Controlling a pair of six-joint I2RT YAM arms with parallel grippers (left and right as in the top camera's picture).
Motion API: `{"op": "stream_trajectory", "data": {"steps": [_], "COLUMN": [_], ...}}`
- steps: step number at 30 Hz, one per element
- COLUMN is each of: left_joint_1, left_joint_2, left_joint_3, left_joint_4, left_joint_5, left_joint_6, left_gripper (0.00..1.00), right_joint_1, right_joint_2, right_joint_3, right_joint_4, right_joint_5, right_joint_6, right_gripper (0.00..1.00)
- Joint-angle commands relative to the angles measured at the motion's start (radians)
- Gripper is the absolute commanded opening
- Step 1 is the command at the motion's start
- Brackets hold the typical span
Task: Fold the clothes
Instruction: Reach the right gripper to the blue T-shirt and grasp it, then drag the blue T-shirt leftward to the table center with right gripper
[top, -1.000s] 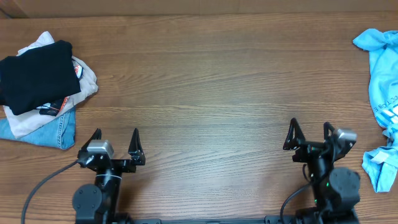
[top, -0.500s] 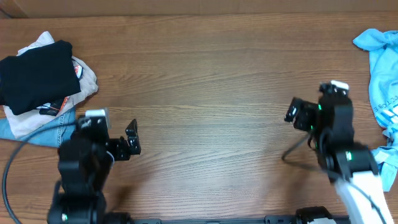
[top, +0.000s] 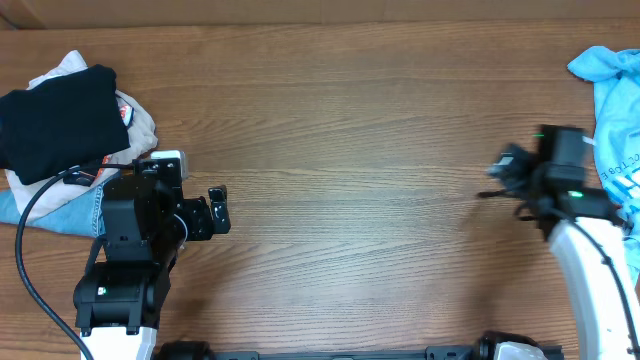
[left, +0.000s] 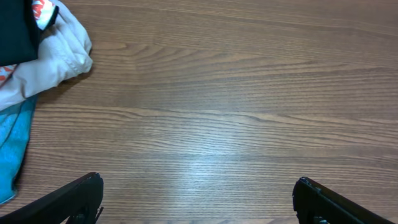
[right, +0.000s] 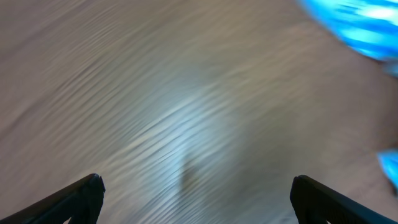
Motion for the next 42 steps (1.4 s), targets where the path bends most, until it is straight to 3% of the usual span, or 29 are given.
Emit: {"op": "stream_trajectory", "data": {"steps": [1,8,20,22,23,25,26,32,37,42], "left_joint_1": [0.005,0.005,0.005,0.005,0.005,0.005,0.005,0.005,0.005,0.005], "left_joint_2": [-0.001,-0.001,0.003,0.003,0.003,0.003,0.003,0.003,0.003,0.003], "left_joint_3": [0.027,0.027,0.027,0.027,0.027,0.027,0.027,0.027,0.027,0.027], "left_joint_4": [-0.002,-0.002,-0.003,-0.002,-0.002,-0.002,-0.002,-0.001,0.002,0.009], "left_joint_5": [0.023,0.023,0.023,0.023,0.023,0.023,0.023,0.023,0.023,0.023], "left_joint_6": [0.016,0.015,0.015,0.015,0.015,0.015,0.015,0.015,0.015,0.015], "left_gripper": [1.0,1.0,1.0,1.0,1.0,1.0,1.0,1.0,1.0,1.0], "right_joint_1": [-0.18,-0.463,-0.641,-0.652,-0.653,-0.653,-0.651,-0.608,-0.452,-0.204], "right_joint_2": [0.0,0.092,0.338,0.352,0.357,0.357,0.357,0.352,0.306,0.227], "right_joint_3": [0.031,0.03,0.03,0.03,0.03,0.03,0.031,0.066,0.146,0.248], "right_joint_4": [0.013,0.1,0.171,0.183,0.187,0.2,0.211,0.209,0.138,0.178], "right_joint_5": [0.026,0.022,0.026,0.021,0.016,-0.024,-0.073,-0.383,-0.584,-0.813], "right_joint_6": [0.117,0.151,0.15,0.15,0.15,0.15,0.148,0.071,0.045,0.038], "right_gripper": [1.0,0.97,0.94,0.77,0.58,0.12,0.04,0.04,0.04,0.04]}}
